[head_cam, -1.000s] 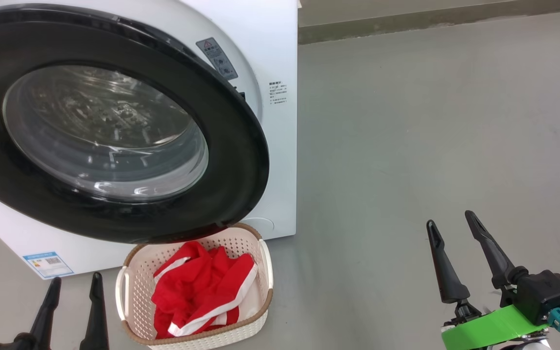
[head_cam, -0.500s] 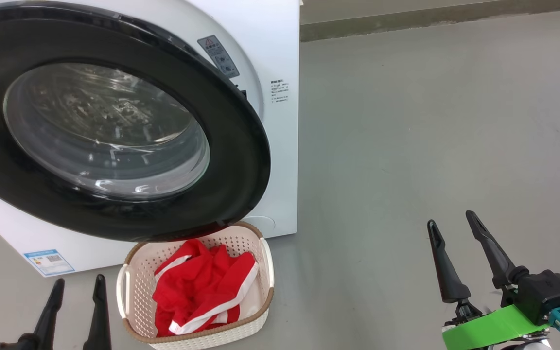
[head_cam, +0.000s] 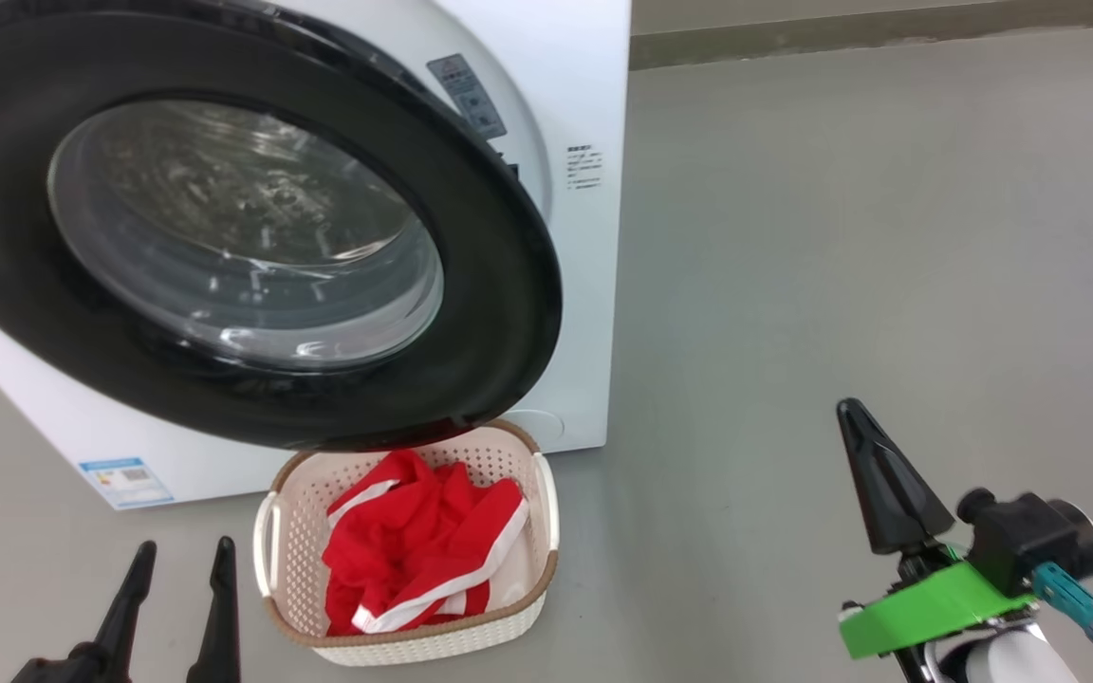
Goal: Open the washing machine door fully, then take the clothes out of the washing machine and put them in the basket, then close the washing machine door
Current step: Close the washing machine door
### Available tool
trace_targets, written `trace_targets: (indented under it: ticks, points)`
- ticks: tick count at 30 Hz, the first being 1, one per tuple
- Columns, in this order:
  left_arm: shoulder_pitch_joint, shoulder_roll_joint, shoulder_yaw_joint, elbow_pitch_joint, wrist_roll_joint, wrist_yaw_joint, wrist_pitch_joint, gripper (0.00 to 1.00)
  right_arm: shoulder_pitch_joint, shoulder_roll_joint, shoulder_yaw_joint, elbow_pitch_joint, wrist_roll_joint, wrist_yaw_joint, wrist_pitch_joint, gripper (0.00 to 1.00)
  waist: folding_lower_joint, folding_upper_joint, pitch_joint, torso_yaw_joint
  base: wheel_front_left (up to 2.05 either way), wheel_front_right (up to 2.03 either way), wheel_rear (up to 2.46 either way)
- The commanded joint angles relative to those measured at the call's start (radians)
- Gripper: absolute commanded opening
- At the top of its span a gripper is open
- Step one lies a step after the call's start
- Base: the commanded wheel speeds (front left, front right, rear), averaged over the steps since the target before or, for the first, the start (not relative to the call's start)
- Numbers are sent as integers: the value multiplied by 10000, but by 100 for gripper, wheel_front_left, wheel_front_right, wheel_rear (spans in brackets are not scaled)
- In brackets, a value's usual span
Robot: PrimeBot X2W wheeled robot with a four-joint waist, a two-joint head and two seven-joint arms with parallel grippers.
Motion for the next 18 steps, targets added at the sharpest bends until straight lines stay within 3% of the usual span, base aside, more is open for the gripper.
trace_targets:
  ticks: [1,18]
  points:
    - [-513,223,244,-196,60,-65,-120,100,-585,-113,328,-72,-86,65,-63,0,0,0,129,199,0,0,0]
    - [-1372,80,-331,-568,-160,-65,-120,100,-3831,-305,2054,2751,456,65,-63,0,0,0,1143,1753,0,0,0]
